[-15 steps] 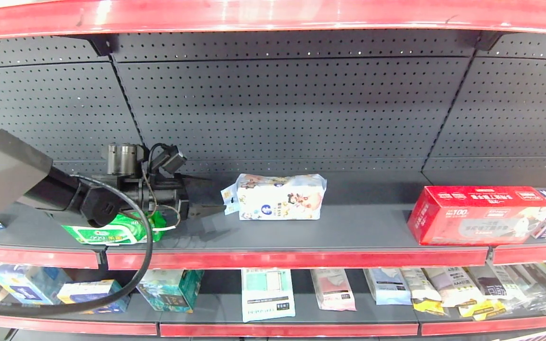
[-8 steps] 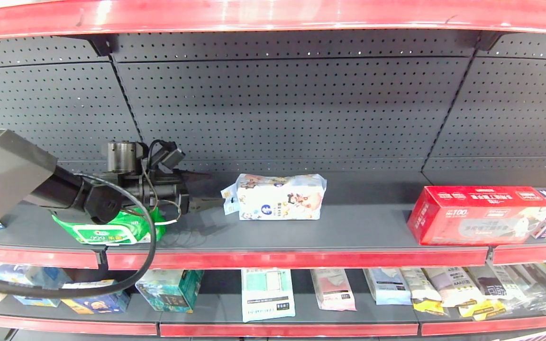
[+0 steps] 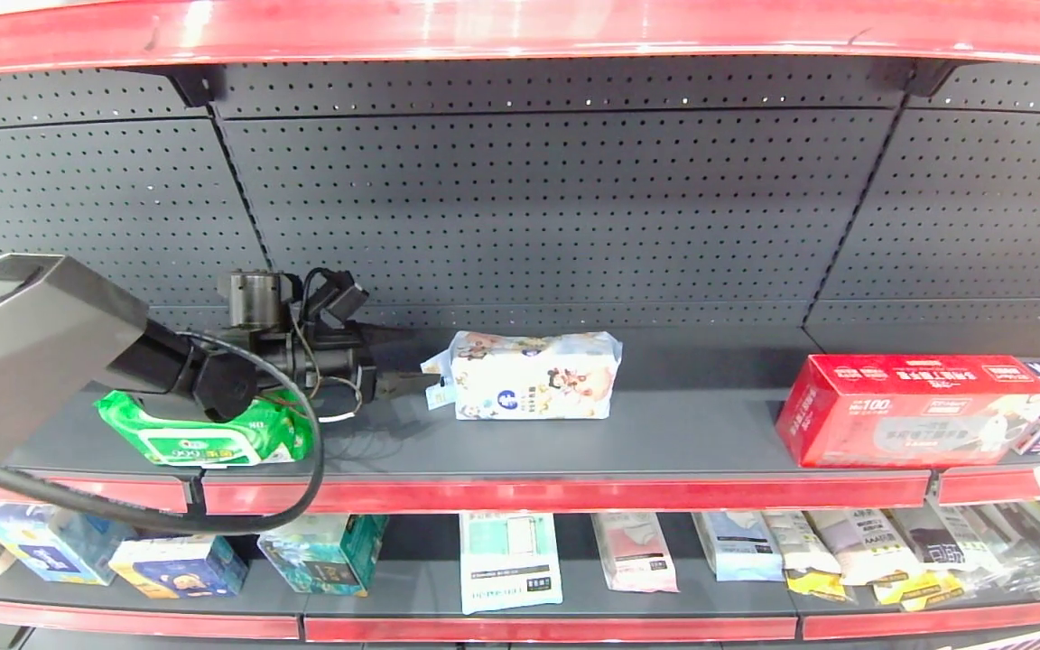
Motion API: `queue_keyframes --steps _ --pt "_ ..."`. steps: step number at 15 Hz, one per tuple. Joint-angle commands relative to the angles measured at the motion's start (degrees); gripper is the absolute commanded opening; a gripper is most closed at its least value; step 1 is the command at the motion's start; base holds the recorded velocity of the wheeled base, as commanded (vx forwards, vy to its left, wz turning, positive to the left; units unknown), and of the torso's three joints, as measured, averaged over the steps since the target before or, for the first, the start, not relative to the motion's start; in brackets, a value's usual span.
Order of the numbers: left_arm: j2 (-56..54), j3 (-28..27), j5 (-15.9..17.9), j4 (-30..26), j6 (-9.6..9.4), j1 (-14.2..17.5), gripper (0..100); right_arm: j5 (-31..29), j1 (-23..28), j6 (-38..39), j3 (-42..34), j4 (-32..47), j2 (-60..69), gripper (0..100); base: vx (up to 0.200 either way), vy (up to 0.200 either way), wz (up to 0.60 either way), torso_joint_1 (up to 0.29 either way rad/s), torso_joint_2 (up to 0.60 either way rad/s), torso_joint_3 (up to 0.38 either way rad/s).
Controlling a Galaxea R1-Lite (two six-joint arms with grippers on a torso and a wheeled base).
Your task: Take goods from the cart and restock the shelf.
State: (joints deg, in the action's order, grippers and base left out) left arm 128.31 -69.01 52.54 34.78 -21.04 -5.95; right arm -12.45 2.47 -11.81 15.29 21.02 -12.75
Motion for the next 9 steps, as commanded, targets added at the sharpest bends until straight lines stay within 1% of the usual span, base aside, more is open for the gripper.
queue_keyframes --steps 1,3,4,5,7,9 --pt "0.54 -0.16 0.28 0.11 -0.05 -0.64 100 -0.03 -0.01 -0.05 -0.52 -0.01 0.36 0 0.000 0.000 0.00 0.000 0.00 0.000" --pt "0.98 -0.42 0.46 0.11 0.12 -1.35 100 -0.12 0.07 -0.05 -0.70 0.08 0.71 0 0.000 0.000 0.00 0.000 0.00 0.000" --pt "1.77 -1.39 0.46 0.55 -0.14 -1.35 100 -0.12 0.16 -0.05 -0.52 -0.01 0.62 0 0.000 0.000 0.00 0.000 0.00 0.000" --pt "3.18 -2.44 0.46 2.13 -0.05 -1.35 100 -0.12 0.16 -0.05 -0.61 0.08 0.53 0 0.000 0.000 0.00 0.000 0.00 0.000" --pt "4.06 -2.97 0.46 3.45 0.39 -1.96 100 -0.12 0.16 -0.05 -1.14 0.08 0.53 0 0.000 0.000 0.00 0.000 0.00 0.000" --pt "4.32 -3.41 0.46 3.36 0.47 -2.22 100 -0.12 0.16 -0.05 -1.58 0.08 0.71 0 0.000 0.000 0.00 0.000 0.00 0.000"
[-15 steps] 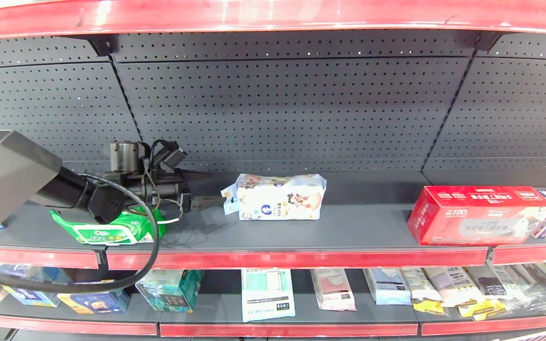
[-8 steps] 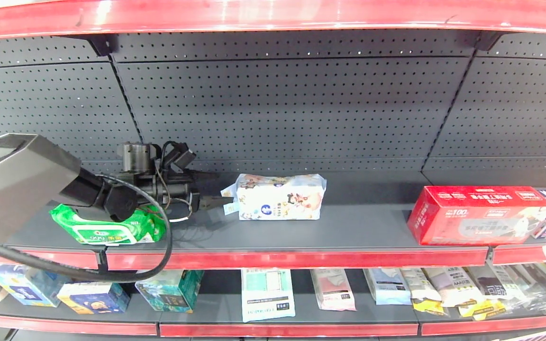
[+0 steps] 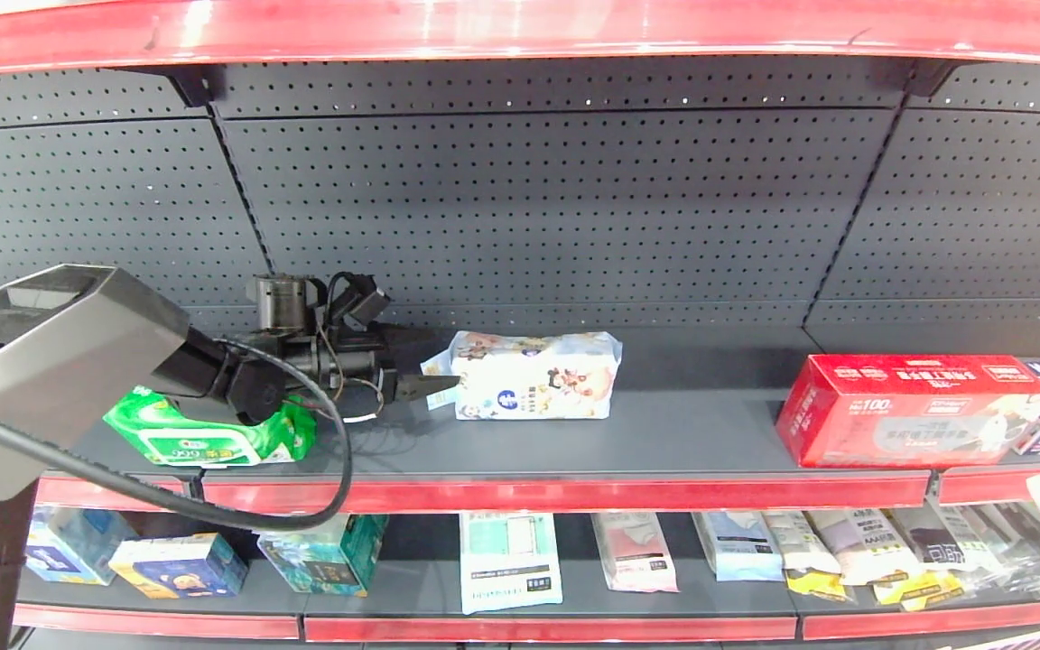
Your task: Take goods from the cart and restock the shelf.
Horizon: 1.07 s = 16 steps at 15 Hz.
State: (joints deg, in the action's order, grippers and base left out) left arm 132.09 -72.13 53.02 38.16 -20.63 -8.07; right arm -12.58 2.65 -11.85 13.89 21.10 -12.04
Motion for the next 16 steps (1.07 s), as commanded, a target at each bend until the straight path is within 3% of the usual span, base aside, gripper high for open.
queue_keyframes --steps 1,13,16 --pt "0.63 -0.55 0.07 0.08 0.06 -0.28 100 0.01 -0.01 -0.10 -0.09 -0.10 -0.08 0 0.000 0.000 0.00 0.000 0.00 0.000" --pt "5.11 -6.00 -0.02 0.16 0.94 -2.13 100 0.01 0.08 -1.07 -0.09 -0.01 0.27 0 0.000 0.000 0.00 0.000 0.00 0.000" --pt "5.29 -6.53 -0.02 0.16 2.08 -2.74 100 0.01 0.08 -1.07 -0.26 -0.01 0.27 0 0.000 0.000 0.00 0.000 0.00 0.000"
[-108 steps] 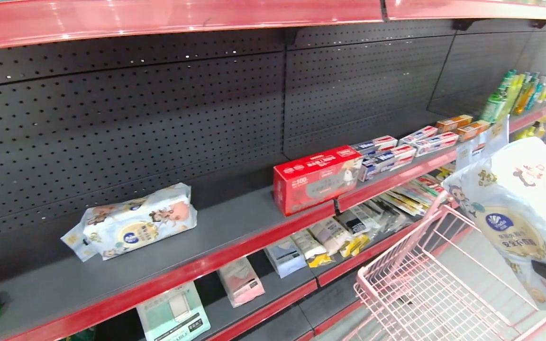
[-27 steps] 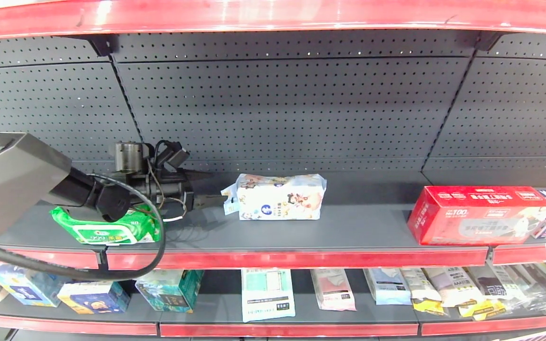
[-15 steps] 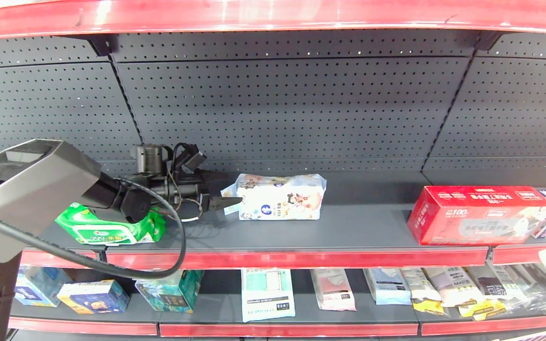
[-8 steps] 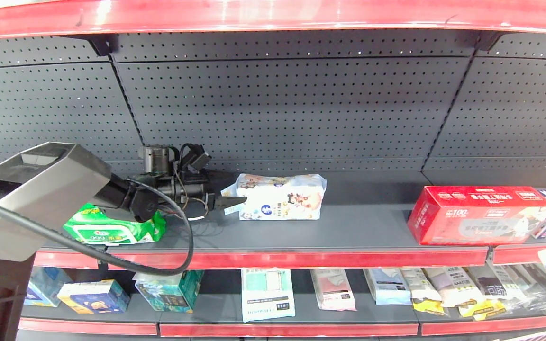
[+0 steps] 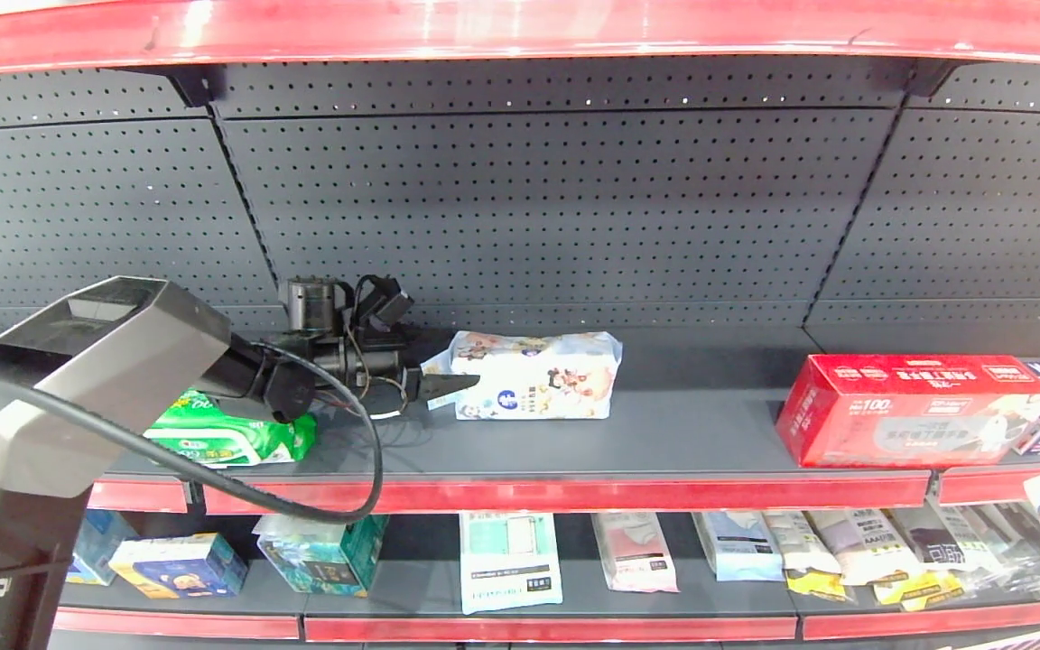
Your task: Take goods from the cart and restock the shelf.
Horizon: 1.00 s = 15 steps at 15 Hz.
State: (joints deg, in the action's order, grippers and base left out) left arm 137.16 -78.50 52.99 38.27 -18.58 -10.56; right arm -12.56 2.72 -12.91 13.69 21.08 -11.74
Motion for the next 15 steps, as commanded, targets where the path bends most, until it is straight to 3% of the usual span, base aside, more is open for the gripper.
queue_keyframes --steps 1,15 --pt "0.30 -0.17 0.01 0.05 0.03 -0.52 100 -0.01 0.01 -0.01 -0.15 0.02 -0.04 0 0.000 0.000 0.00 0.000 0.00 0.000" --pt "2.59 -1.75 -0.79 0.05 -0.05 -2.01 100 -0.01 0.01 -0.01 -0.24 0.10 0.93 0 0.000 0.000 0.00 0.000 0.00 0.000"
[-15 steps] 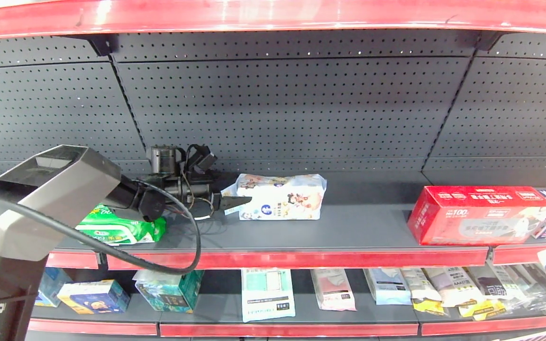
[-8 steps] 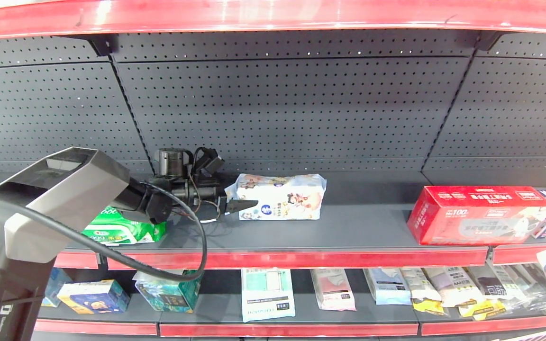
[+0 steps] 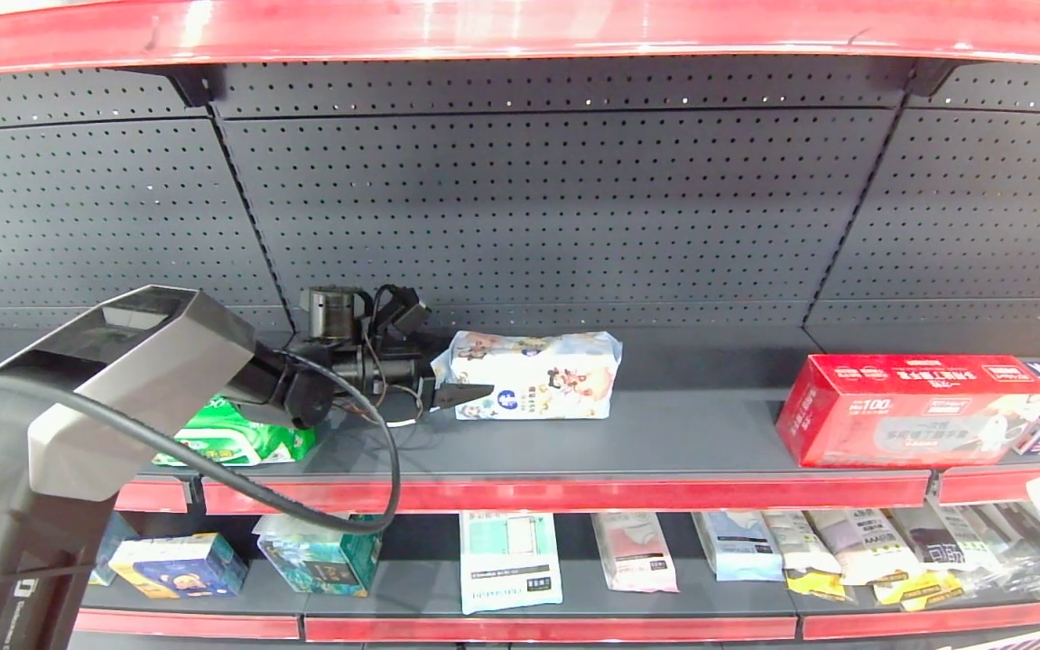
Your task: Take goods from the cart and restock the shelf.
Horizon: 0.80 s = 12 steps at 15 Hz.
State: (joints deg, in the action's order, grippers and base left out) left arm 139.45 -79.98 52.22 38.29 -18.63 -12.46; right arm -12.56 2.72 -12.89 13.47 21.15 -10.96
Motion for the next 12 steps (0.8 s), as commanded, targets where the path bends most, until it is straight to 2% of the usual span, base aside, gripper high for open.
queue_keyframes --steps 1,12 --pt "0.47 -0.79 -0.02 0.03 -0.01 -0.37 100 -0.01 0.01 -0.03 -0.02 0.03 0.06 0 0.000 0.000 0.00 0.000 0.00 0.000" --pt "2.14 -3.07 -0.37 0.47 -0.27 -1.16 100 -0.01 0.01 -0.03 0.15 2.76 2.17 0 0.000 0.000 0.00 0.000 0.00 0.000"
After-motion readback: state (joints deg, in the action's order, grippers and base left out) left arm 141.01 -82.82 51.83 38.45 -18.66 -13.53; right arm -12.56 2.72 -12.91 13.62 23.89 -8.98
